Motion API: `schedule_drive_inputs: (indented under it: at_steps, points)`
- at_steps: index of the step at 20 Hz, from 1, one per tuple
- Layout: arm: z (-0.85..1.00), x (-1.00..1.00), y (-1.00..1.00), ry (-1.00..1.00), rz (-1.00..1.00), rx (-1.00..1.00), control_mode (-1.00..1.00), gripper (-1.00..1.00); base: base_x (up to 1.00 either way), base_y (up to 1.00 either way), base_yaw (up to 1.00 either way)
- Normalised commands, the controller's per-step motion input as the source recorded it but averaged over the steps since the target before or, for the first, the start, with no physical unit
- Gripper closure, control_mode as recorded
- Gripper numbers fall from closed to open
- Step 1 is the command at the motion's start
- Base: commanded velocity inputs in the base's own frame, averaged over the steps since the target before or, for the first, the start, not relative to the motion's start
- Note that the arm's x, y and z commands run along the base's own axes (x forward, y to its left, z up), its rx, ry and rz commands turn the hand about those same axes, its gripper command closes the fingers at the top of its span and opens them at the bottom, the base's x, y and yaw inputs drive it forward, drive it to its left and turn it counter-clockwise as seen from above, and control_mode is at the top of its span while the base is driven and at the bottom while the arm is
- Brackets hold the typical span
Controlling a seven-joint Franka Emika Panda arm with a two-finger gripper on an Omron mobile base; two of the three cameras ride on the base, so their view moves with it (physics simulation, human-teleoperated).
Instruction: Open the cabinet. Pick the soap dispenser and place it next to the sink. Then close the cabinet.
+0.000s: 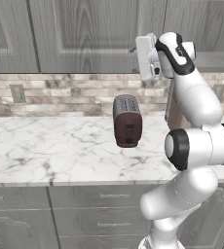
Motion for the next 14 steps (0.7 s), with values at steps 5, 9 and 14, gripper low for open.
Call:
schedule_drive_inputs:
  at_steps: [5,9,14]
  points:
    - [0.00,0.36,0.11,0.06,-0.03,-0.05,-1.00,-1.00,0.00,0.00,0.00]
    - [0.00,0.06,0.02,0.06,0.00,0.00,-1.00,-1.00,0.00,0.00,0.00]
    - [-0.01,-0.31,0.00,0.00,0.00,0.00,-1.00,-1.00,0.00,0.00,0.00]
